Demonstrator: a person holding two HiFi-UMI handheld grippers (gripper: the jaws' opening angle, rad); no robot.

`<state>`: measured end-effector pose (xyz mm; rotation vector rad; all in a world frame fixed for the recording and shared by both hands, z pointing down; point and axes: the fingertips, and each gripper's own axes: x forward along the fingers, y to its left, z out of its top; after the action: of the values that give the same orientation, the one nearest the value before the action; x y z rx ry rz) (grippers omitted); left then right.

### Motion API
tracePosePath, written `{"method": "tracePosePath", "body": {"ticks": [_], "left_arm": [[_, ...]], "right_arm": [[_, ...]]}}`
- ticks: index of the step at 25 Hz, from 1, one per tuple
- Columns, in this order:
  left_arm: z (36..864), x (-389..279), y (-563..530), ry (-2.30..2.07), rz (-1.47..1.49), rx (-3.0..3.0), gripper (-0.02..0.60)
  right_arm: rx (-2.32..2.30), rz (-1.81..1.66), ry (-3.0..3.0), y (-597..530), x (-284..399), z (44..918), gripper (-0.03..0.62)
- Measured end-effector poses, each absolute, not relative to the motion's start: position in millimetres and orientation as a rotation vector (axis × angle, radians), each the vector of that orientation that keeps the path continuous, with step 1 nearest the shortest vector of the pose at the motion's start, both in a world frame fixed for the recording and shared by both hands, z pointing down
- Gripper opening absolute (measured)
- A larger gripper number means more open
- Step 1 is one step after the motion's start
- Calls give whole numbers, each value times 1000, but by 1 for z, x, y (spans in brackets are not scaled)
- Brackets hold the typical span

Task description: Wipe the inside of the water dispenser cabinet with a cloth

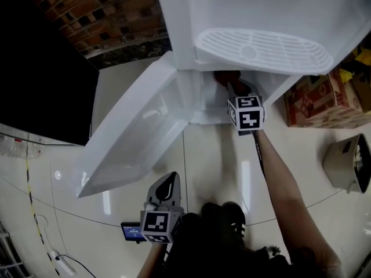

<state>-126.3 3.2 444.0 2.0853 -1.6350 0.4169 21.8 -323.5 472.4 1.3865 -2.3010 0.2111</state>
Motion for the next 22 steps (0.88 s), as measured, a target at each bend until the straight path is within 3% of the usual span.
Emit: {"method": "tracePosePath", "body": {"ticks": [13,22], "left_arm": [[438,-120,1,-1631,397,2099,-20],[439,-118,3,-1623,399,2104,-20]], "right_arm": [[1346,432,-2277,-224,55,503,84],[1545,350,-2283,-302,67,452,84]]}}
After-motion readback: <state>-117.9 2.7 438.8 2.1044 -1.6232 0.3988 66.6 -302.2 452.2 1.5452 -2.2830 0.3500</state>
